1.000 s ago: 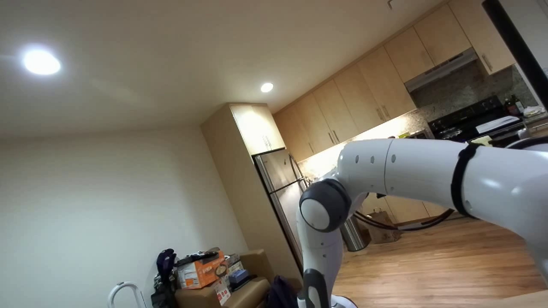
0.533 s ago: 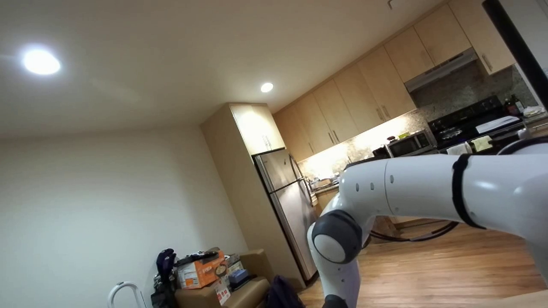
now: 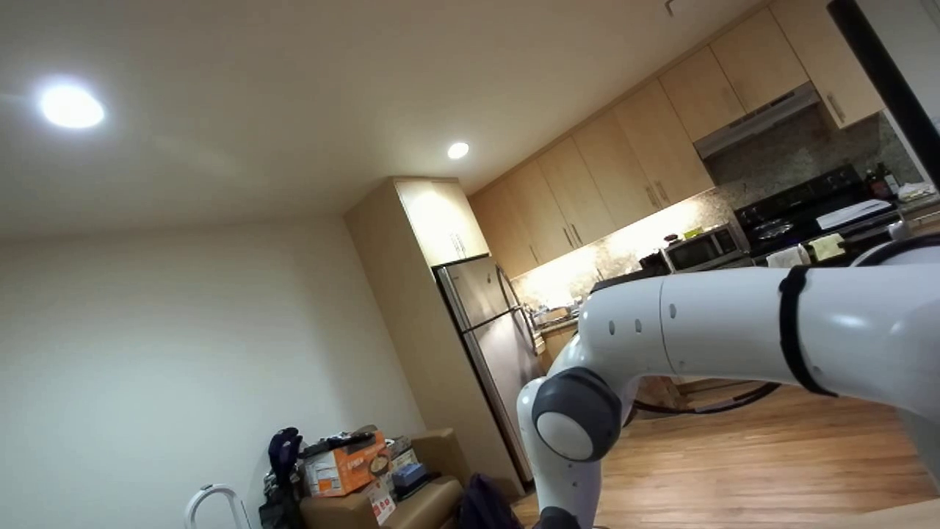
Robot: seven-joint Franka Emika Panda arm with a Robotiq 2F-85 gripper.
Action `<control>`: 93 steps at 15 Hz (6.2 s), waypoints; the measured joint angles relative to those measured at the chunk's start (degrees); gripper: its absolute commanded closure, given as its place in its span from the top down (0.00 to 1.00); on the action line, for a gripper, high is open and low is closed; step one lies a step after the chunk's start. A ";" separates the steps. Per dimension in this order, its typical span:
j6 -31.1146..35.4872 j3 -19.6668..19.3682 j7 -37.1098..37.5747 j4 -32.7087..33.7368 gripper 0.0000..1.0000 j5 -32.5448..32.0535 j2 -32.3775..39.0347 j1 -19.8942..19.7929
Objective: Remove a black thing from the bag and put it on the couch
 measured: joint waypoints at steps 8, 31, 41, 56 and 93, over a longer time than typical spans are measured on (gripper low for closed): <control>-5.21 2.86 0.45 0.45 0.07 2.84 -6.85 -1.96; -2.76 11.06 -0.10 -6.71 0.71 9.72 -22.39 -6.88; -0.94 6.13 -0.10 -4.15 1.00 6.31 -13.27 -3.01; 8.94 8.77 0.10 2.56 0.07 4.83 -5.39 -8.88; 14.98 56.57 -11.78 3.39 0.05 7.45 -39.59 -17.81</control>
